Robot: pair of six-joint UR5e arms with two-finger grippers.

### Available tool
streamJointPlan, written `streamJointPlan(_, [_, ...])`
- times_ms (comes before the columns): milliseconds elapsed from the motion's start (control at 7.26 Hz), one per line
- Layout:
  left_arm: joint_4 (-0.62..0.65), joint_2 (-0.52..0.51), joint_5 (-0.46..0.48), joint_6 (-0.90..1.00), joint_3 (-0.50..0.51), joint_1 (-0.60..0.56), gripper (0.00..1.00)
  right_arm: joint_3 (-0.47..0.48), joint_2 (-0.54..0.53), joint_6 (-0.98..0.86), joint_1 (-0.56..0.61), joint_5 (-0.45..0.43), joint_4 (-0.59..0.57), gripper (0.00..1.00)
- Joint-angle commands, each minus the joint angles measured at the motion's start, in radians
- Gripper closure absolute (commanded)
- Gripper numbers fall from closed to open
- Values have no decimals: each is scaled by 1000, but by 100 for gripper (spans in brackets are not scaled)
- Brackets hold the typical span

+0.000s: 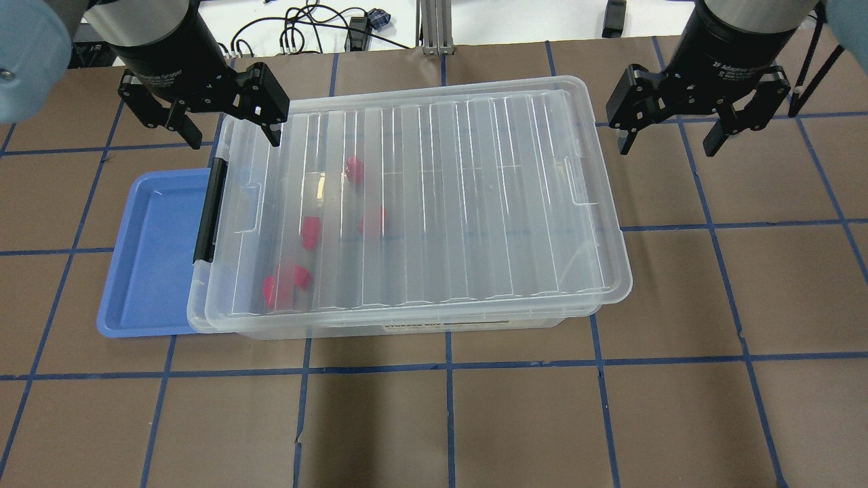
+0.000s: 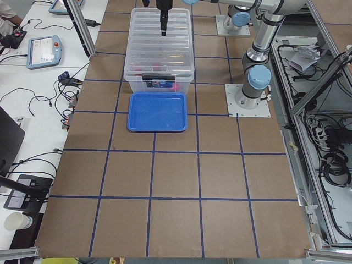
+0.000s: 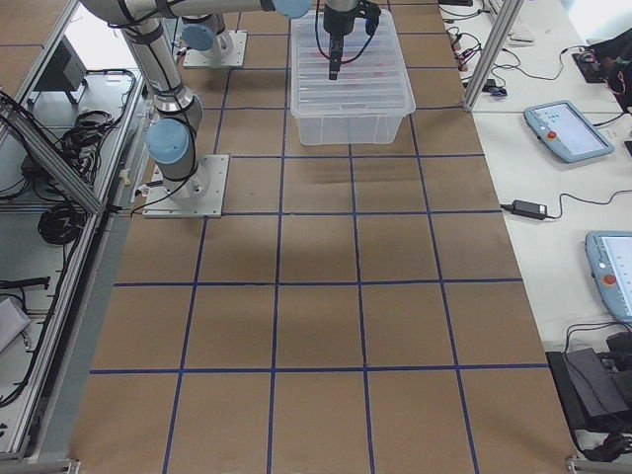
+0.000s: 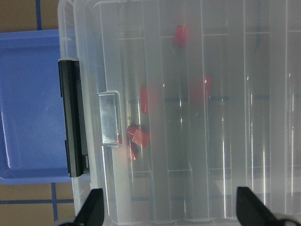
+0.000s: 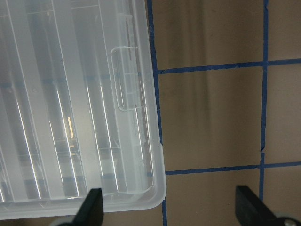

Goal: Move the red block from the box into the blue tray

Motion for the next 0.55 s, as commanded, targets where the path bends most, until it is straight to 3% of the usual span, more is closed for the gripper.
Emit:
streamJointPlan(0, [0, -1, 0, 0, 0, 0, 0, 5, 10, 0, 0, -14, 1, 0])
streamJointPlan(413, [0, -1, 0, 0, 0, 0, 0, 43, 90, -12, 0, -7, -19, 0])
